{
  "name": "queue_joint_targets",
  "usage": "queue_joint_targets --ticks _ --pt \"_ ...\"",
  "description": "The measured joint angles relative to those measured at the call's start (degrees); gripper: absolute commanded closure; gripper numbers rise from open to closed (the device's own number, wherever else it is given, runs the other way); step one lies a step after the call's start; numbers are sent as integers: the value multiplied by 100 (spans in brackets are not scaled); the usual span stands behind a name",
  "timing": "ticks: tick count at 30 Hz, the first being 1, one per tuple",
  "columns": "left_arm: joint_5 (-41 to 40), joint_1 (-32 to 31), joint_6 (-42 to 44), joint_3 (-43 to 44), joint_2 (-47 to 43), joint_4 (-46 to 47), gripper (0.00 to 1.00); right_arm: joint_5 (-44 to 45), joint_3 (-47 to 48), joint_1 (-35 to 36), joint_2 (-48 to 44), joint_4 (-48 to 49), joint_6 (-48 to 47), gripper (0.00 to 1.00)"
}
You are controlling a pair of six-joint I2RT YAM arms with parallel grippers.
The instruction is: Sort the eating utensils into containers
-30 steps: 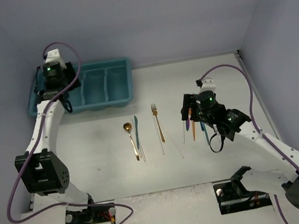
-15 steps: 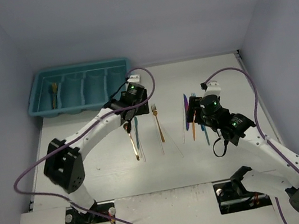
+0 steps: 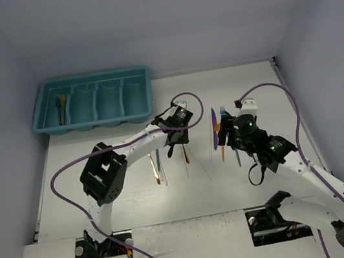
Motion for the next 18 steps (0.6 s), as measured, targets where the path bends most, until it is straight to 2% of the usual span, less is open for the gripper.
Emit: queue_joint_targets --ticks 18 --pt "159 -39 -225 144 524 15 78 4 -13 -35 -7 -32 -4 36"
